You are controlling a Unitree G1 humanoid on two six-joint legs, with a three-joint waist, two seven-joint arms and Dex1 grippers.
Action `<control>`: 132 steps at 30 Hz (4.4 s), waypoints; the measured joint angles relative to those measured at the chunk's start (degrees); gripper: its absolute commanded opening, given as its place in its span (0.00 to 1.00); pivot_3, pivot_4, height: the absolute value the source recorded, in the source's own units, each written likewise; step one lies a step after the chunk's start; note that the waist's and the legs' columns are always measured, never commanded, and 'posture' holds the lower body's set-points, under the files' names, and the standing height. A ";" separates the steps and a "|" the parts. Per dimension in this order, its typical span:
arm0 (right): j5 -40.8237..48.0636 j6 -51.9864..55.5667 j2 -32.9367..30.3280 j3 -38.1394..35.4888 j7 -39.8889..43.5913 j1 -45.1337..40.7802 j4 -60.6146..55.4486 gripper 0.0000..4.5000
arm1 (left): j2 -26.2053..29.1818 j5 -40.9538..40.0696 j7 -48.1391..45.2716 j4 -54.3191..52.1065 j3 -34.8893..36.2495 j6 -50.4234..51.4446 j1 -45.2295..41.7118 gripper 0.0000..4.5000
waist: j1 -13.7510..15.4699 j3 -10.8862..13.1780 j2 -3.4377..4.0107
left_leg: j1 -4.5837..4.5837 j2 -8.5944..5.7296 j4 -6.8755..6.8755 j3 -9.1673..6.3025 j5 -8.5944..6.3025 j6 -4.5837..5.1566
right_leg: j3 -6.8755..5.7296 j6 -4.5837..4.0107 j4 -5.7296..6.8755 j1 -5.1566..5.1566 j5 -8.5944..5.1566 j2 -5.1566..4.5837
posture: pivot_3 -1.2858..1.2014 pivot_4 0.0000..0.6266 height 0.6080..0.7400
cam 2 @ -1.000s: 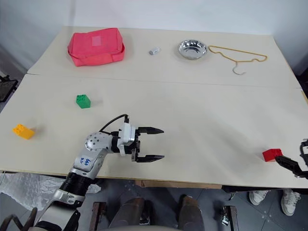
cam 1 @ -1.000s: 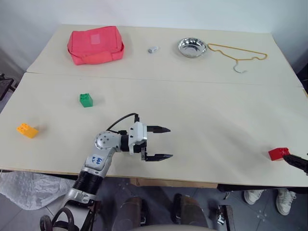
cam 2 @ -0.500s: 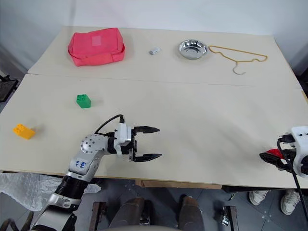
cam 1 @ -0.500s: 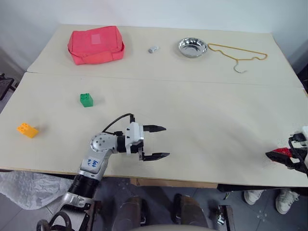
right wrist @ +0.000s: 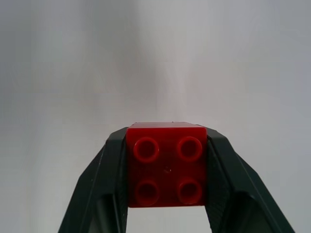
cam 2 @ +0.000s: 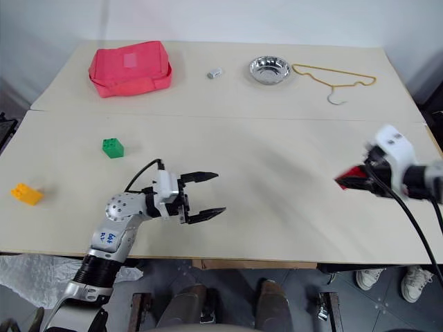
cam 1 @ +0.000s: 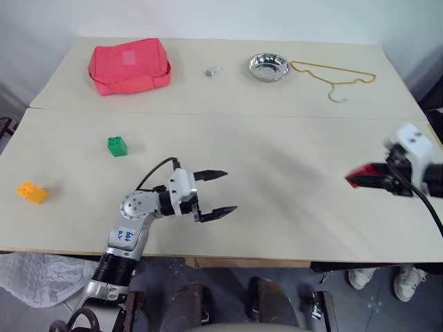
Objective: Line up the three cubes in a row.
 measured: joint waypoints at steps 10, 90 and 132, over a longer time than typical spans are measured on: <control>-17.95 -14.48 24.35 30.33 13.61 -26.87 15.93 0.34 | 4.91 -1.28 7.26 -6.64 9.66 2.76 17.06 1.00 | 0.22 0.02 -0.04 | -0.22 -0.12 0.03 -0.33 -0.03 -0.01 | -0.25 0.00 0.03 -0.05 0.00 -0.09 | 0.52 0.24 1.00; 3.19 -55.85 39.95 -6.36 11.56 13.23 13.39 1.00 | 2.42 3.52 50.54 10.38 23.23 22.87 -7.36 0.61 | 0.20 0.05 -0.29 | 0.28 -0.04 0.02 -0.48 -0.13 -0.10 | -0.39 -0.03 -0.24 0.64 -0.01 0.08 | 0.52 0.24 1.00; 7.57 -53.09 34.62 -14.73 2.10 30.93 -2.40 1.00 | 1.14 12.76 -27.27 66.58 -1.34 -24.22 -39.93 0.33 | 1.61 0.08 -0.30 | 0.11 -0.11 0.06 -0.18 -0.02 0.06 | -0.34 0.07 -0.15 0.40 0.02 0.05 | 0.52 0.24 1.00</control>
